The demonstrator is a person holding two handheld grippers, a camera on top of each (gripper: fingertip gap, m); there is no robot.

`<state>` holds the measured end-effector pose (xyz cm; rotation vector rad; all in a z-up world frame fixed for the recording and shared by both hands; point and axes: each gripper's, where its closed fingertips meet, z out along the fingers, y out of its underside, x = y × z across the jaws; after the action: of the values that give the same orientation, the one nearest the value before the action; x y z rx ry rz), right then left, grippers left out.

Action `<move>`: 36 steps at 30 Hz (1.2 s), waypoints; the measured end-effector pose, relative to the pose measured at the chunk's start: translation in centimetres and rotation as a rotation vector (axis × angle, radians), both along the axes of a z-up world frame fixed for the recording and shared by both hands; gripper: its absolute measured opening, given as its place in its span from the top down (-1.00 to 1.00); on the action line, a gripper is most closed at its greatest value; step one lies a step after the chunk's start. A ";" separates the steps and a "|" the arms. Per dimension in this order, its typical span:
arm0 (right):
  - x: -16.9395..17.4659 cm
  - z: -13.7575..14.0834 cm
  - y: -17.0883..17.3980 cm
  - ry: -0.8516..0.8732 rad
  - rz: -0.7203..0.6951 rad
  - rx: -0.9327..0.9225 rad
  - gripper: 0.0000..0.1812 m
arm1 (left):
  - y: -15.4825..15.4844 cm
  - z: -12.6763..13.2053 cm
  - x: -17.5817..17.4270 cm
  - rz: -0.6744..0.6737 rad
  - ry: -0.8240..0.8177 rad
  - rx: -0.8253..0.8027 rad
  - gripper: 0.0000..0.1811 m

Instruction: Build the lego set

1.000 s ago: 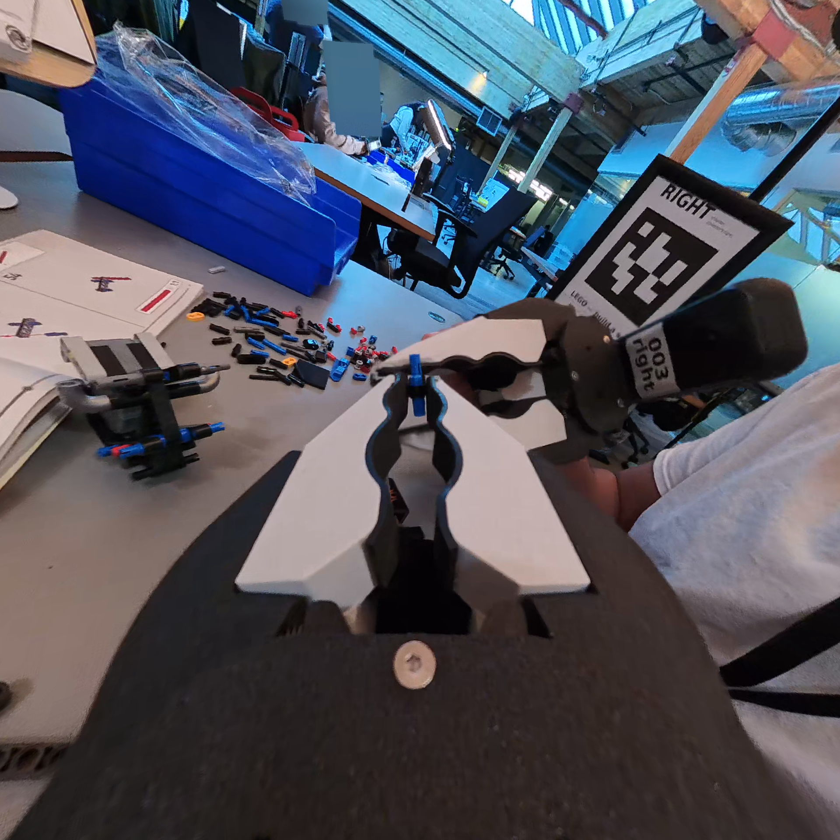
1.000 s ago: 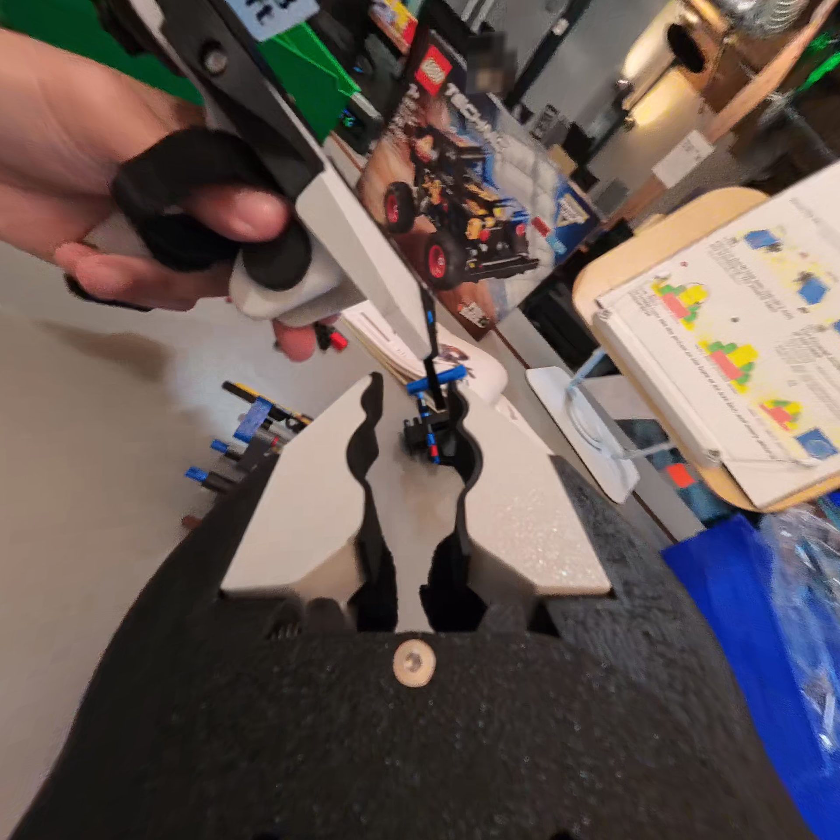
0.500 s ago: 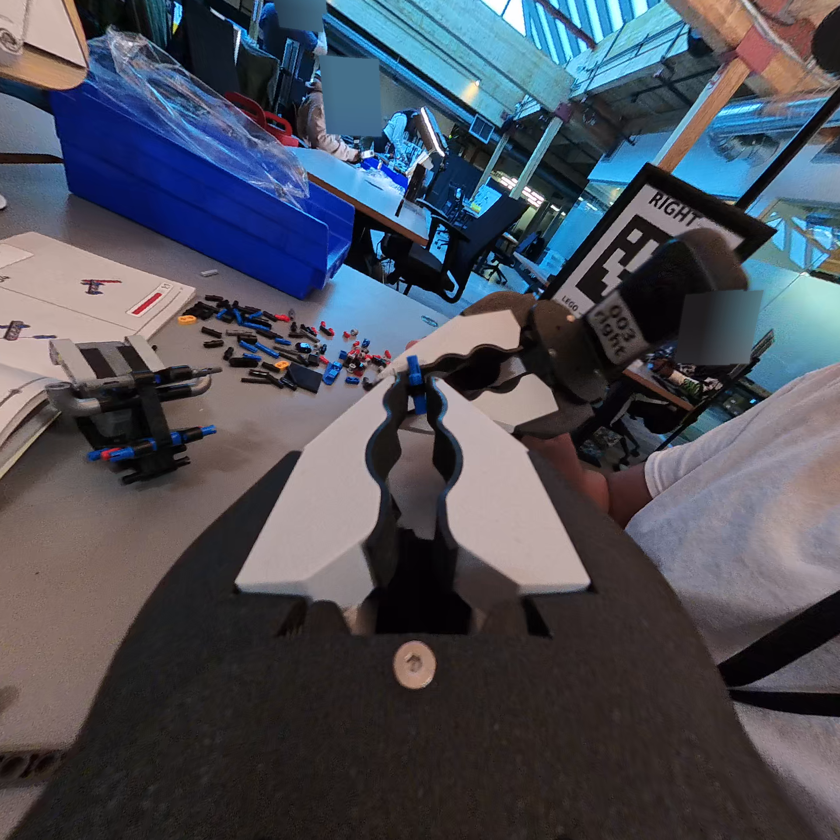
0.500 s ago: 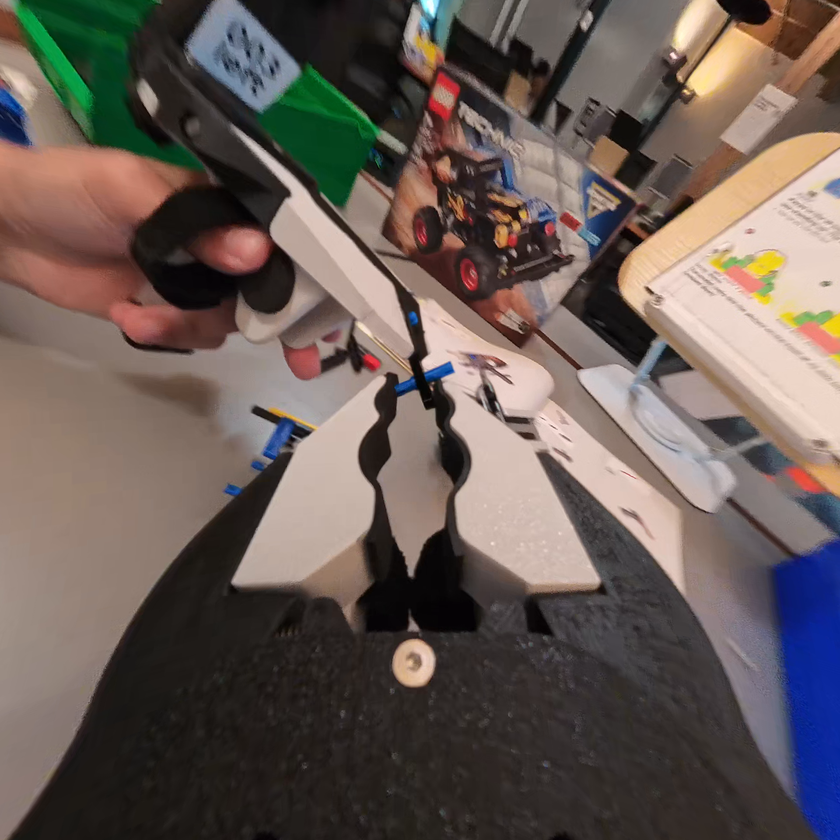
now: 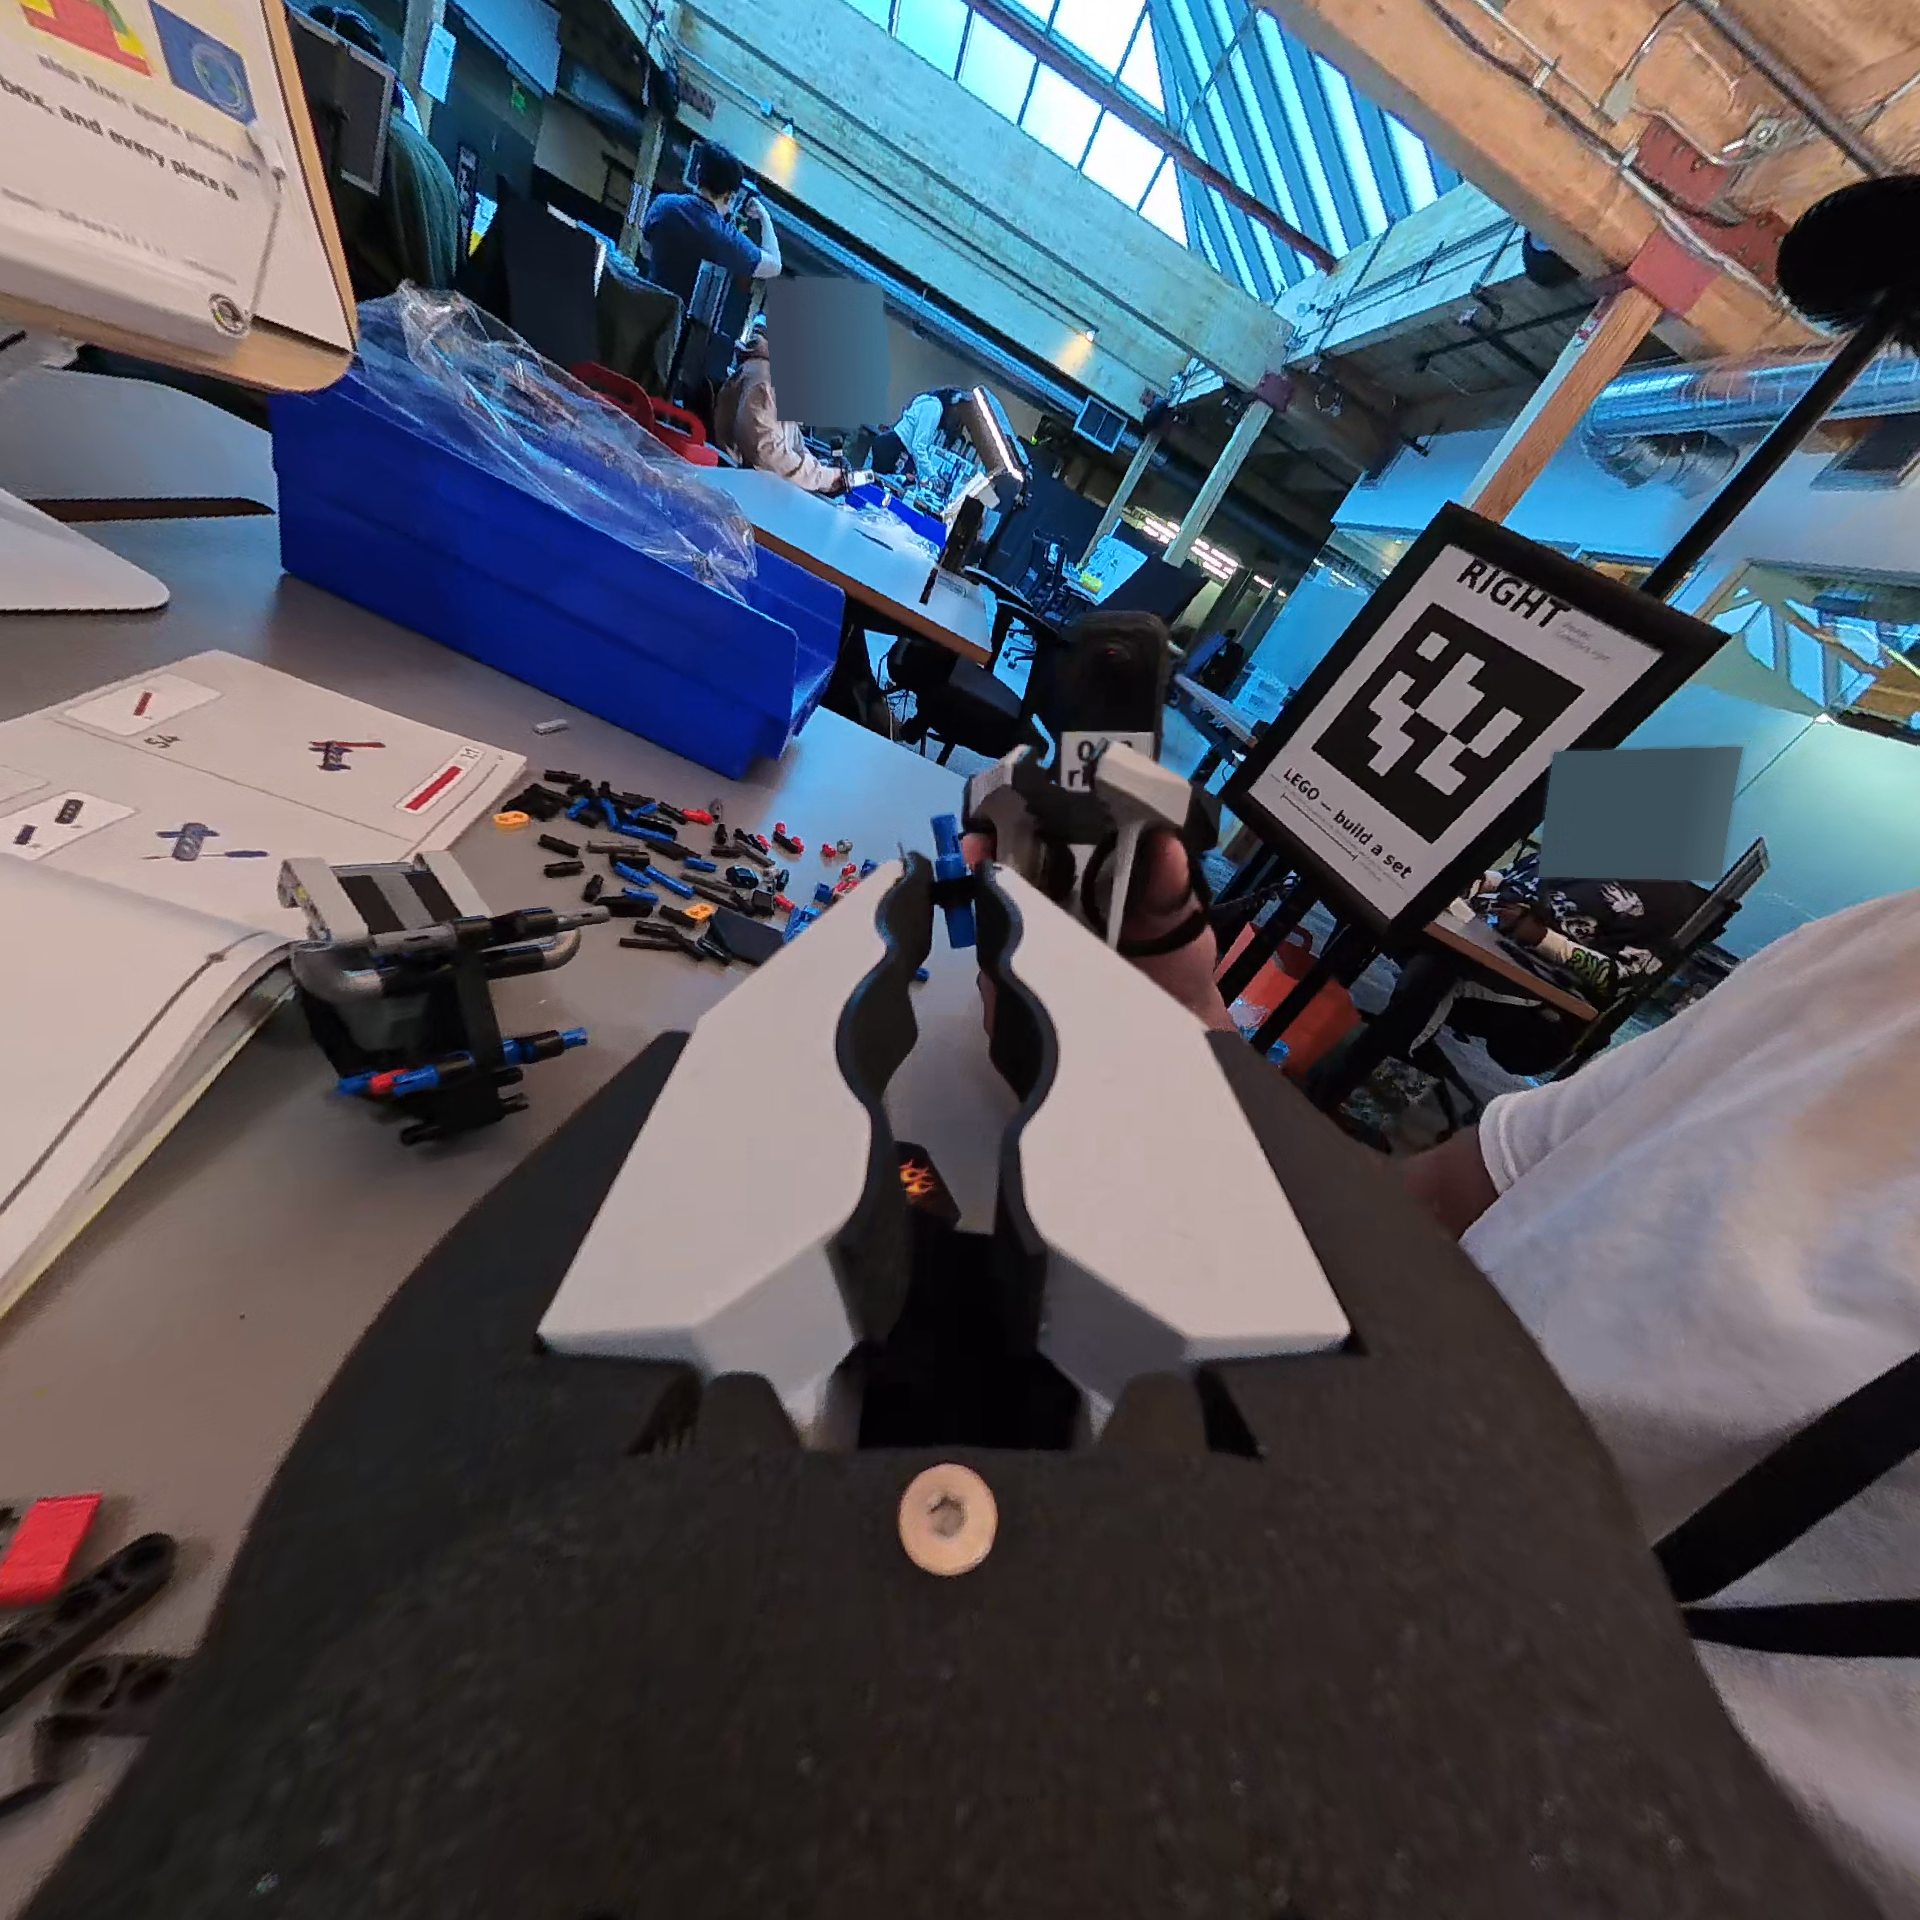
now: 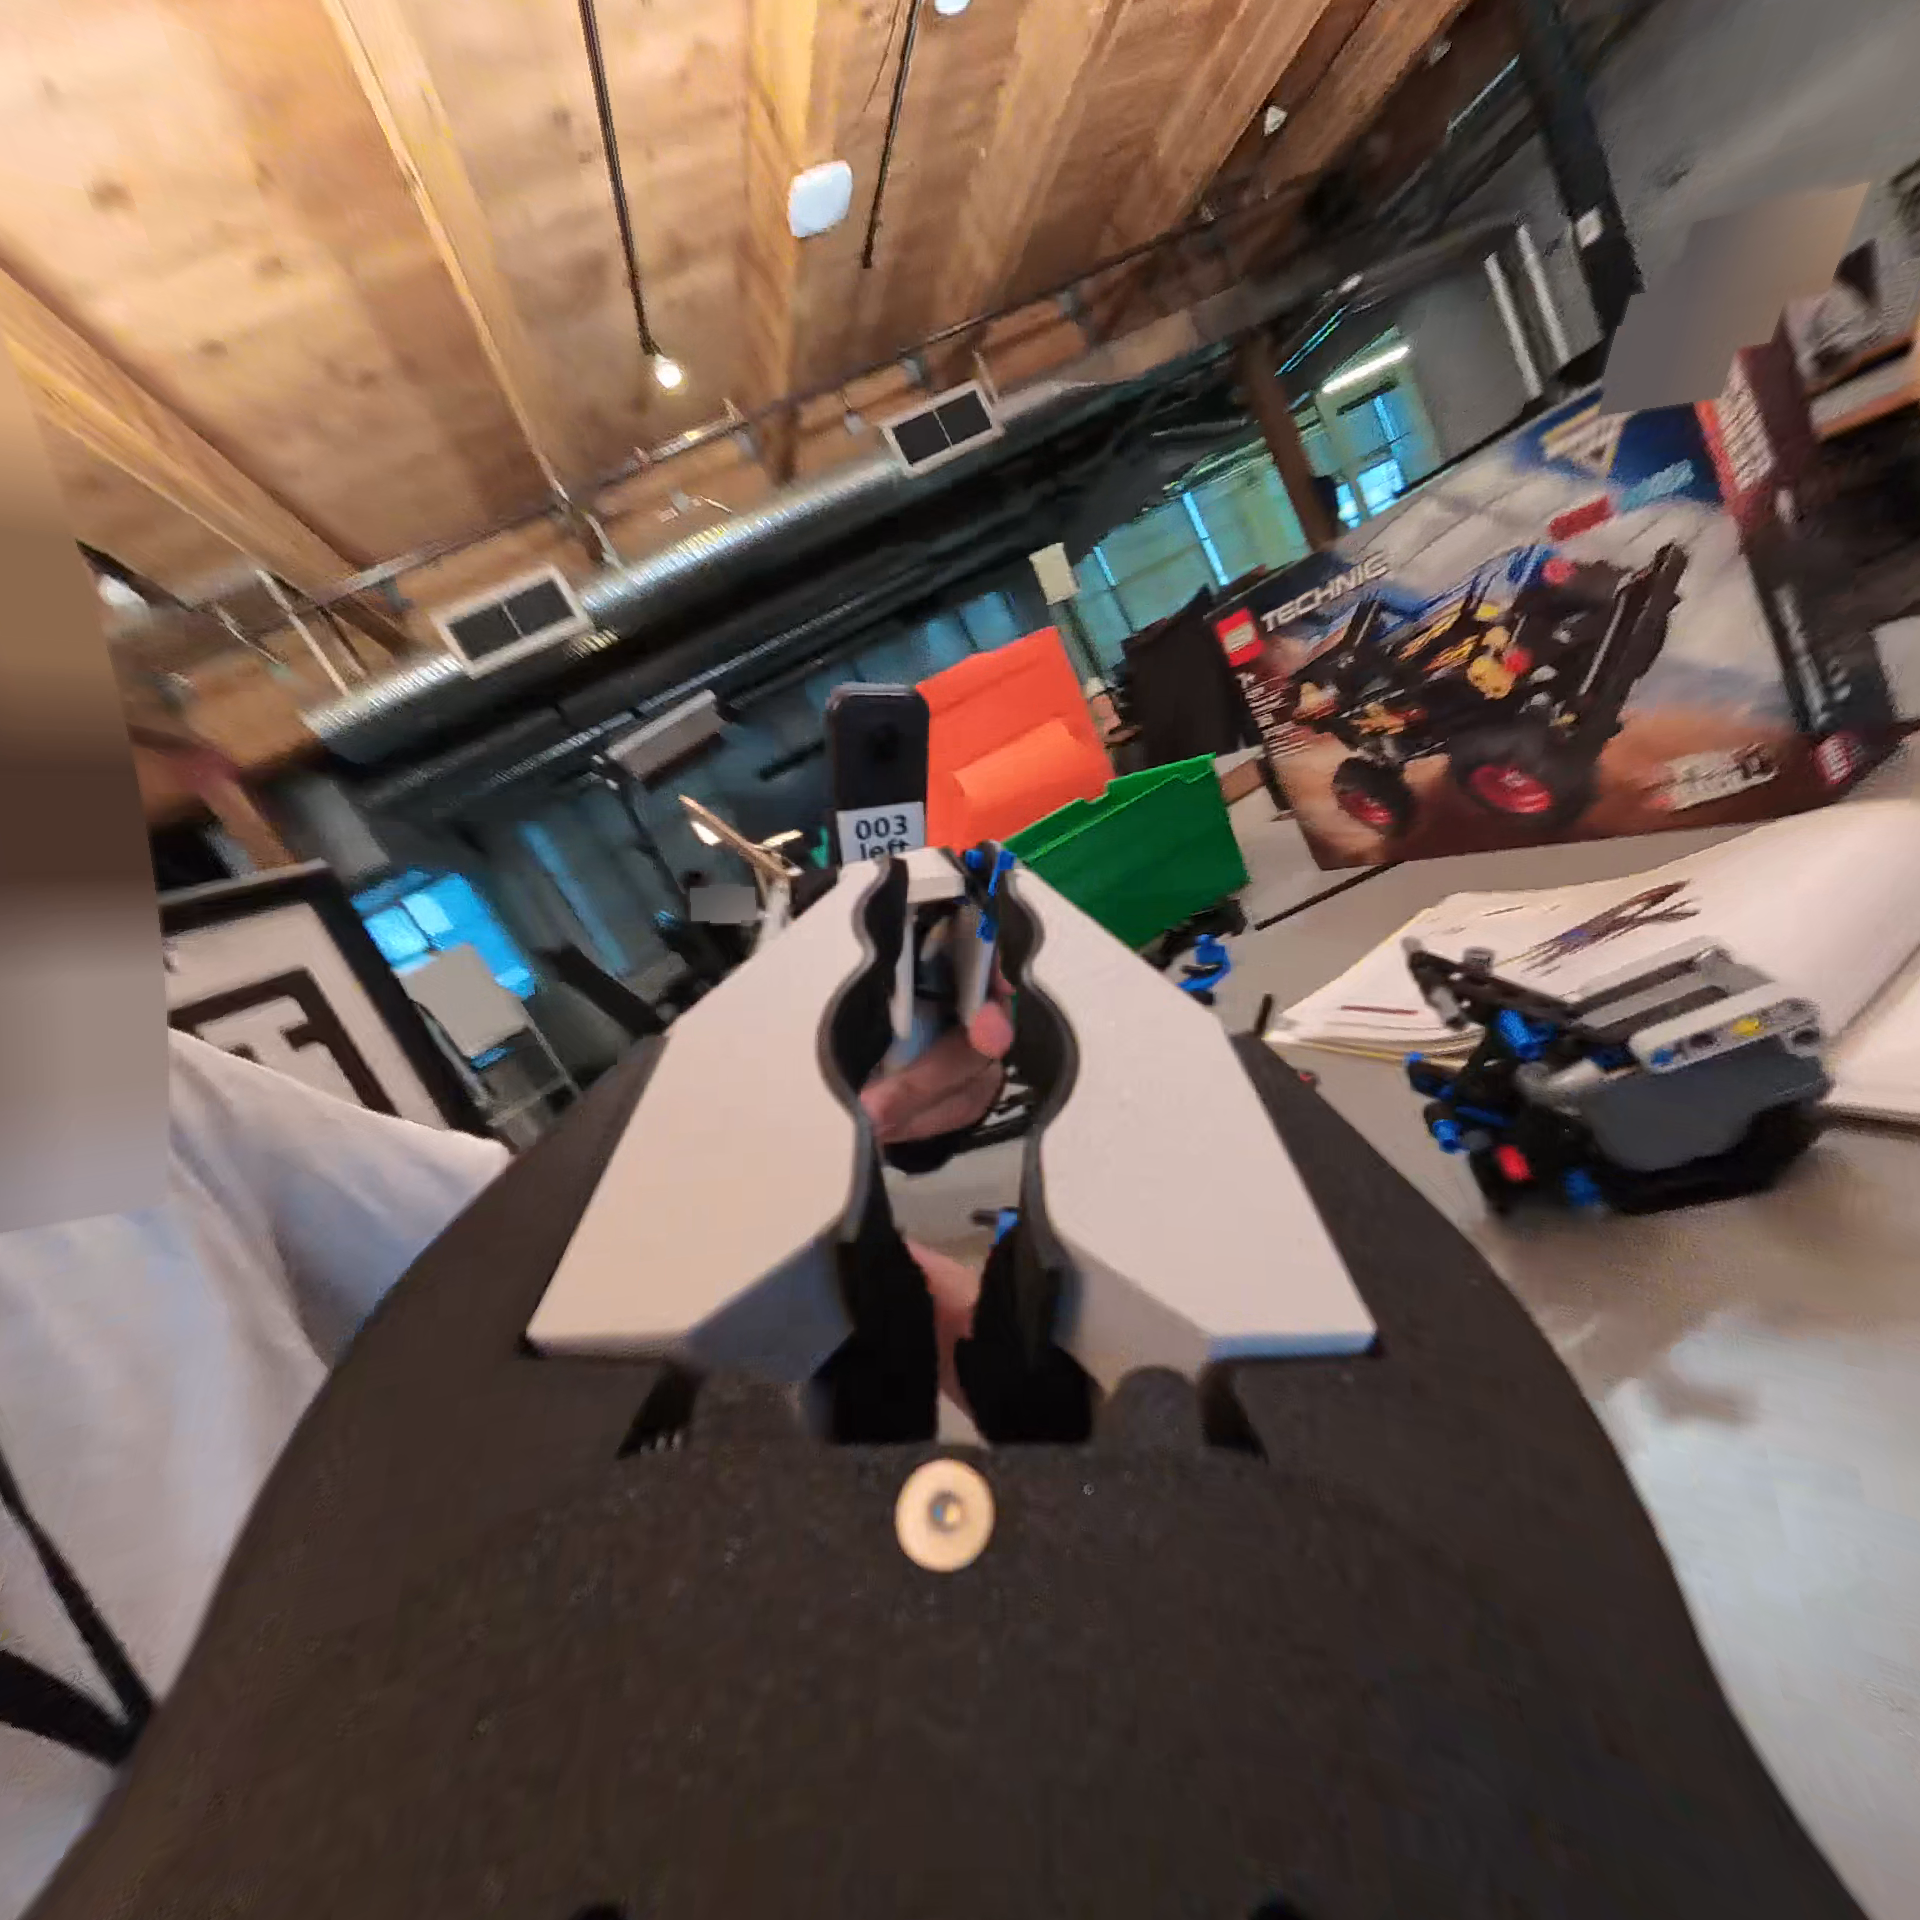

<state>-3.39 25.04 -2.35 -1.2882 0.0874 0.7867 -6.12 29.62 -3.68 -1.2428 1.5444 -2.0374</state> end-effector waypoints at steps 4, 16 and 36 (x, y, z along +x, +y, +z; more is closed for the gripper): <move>1.1 -0.8 0.5 0.011 -0.064 -0.020 0.84 | 0.1 -0.2 0.1 0.006 0.011 -0.003 0.93; 1.3 -4.0 1.9 -0.428 -0.282 -0.296 1.00 | 0.2 -0.7 0.3 0.009 0.028 0.005 0.93; 11.8 -7.3 -1.3 -0.703 -0.529 -0.673 0.80 | 3.1 -1.5 1.0 0.077 0.051 -0.006 0.93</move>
<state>8.43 23.76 -9.63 -1.9985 0.1237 -0.2073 -5.16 32.69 -5.14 -1.3452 1.4900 -1.9783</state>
